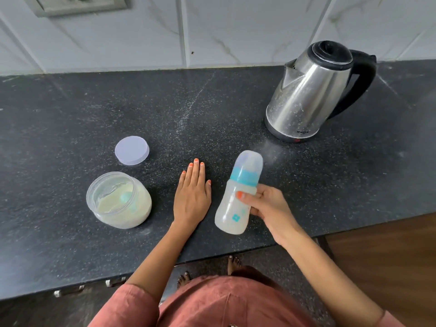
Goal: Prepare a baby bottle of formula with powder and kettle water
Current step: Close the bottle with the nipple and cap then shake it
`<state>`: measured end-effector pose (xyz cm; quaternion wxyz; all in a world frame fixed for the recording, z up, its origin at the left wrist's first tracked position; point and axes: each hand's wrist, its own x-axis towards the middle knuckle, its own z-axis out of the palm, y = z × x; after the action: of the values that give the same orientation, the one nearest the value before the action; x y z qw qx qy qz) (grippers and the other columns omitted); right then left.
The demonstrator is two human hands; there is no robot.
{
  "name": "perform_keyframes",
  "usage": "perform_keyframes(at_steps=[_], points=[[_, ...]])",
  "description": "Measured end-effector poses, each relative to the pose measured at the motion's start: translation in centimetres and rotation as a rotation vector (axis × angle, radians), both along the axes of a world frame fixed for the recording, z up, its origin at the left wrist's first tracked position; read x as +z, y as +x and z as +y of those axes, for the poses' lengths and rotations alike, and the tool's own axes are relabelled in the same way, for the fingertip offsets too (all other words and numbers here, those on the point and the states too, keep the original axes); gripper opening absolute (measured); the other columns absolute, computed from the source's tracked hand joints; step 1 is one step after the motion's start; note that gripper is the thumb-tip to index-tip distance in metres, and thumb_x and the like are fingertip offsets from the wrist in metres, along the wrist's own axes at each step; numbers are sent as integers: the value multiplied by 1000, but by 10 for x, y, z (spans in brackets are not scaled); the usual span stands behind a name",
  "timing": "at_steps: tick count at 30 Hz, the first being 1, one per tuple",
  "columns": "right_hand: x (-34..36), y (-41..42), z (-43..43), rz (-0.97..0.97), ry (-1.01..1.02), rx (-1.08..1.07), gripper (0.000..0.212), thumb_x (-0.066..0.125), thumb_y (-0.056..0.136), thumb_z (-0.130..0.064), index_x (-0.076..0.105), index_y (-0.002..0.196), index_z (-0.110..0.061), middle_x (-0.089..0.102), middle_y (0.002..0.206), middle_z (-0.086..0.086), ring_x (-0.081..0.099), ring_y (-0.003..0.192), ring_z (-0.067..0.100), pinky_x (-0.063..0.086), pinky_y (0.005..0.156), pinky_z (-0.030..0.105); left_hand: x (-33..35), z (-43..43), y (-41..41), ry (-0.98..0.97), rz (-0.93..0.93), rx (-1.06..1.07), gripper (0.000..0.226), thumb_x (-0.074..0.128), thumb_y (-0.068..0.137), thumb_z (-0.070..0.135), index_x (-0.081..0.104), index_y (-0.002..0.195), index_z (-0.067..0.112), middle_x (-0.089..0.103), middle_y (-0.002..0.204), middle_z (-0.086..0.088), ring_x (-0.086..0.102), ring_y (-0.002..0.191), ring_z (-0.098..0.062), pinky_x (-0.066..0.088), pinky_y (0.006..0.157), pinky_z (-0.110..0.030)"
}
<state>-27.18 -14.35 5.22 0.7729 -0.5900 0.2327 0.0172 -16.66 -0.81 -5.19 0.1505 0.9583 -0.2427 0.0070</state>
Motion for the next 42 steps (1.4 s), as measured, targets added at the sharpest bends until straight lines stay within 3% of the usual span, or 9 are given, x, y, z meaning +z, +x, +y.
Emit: perform_keyframes(at_steps=[5,11,16,22,27,33,38,40,42], points=[[2,17,-8,-97,336,-391,12,62,78,-20,65,88,-15,75,80,-4,69,77,6,58,68,24,-1,1,-1,-1,2,5,52,23,101,29,11,147,8,8,157,-8,5,145,-20,-3,115,-30],[-2,-2,3,20,12,-29,28,70,58,-27,70,84,-16,75,85,0,70,81,12,57,67,23,0,0,0,7,-7,-4,52,22,101,28,11,147,7,8,157,-10,6,145,-21,-3,115,-30],[1,15,-12,-96,330,-444,16,64,76,-22,65,91,-17,75,84,-4,69,82,8,58,72,26,-1,1,-2,2,-10,-1,52,23,101,28,12,147,7,9,157,-9,7,145,-21,-2,116,-30],[-7,-4,1,1,25,-152,31,73,55,-31,72,81,-15,75,87,3,69,81,14,57,67,25,0,0,-1,-2,-9,-1,51,25,101,27,14,147,7,12,156,-10,9,145,-22,0,116,-31],[-3,14,-17,-108,324,-484,13,63,80,-19,66,92,-14,75,84,-4,69,81,8,56,64,23,-1,0,-1,-1,-12,-1,52,24,101,28,13,147,7,11,156,-10,9,145,-21,-1,116,-30],[-4,-5,-2,23,4,-22,37,74,53,-33,71,85,-15,75,88,2,70,85,15,57,70,25,0,0,0,-2,-13,-3,51,26,101,27,15,146,7,12,156,-11,10,145,-22,-1,115,-31],[2,16,-13,-88,358,-452,15,64,76,-21,65,90,-15,75,82,-4,70,79,7,57,64,24,0,-1,-1,-1,-11,-4,52,25,101,28,14,147,7,11,156,-10,9,145,-21,-2,115,-30],[-3,14,-7,-71,320,-415,14,64,76,-20,66,88,-15,75,82,-4,70,78,7,58,67,24,-1,1,-3,1,-9,2,52,25,101,28,13,147,7,11,156,-10,9,145,-21,-2,115,-30],[-7,5,3,0,141,-190,18,68,68,-19,69,86,-15,75,84,-1,70,79,10,57,68,24,-1,2,-3,6,-10,2,52,24,101,28,13,147,7,11,156,-10,8,145,-21,-4,115,-29]])
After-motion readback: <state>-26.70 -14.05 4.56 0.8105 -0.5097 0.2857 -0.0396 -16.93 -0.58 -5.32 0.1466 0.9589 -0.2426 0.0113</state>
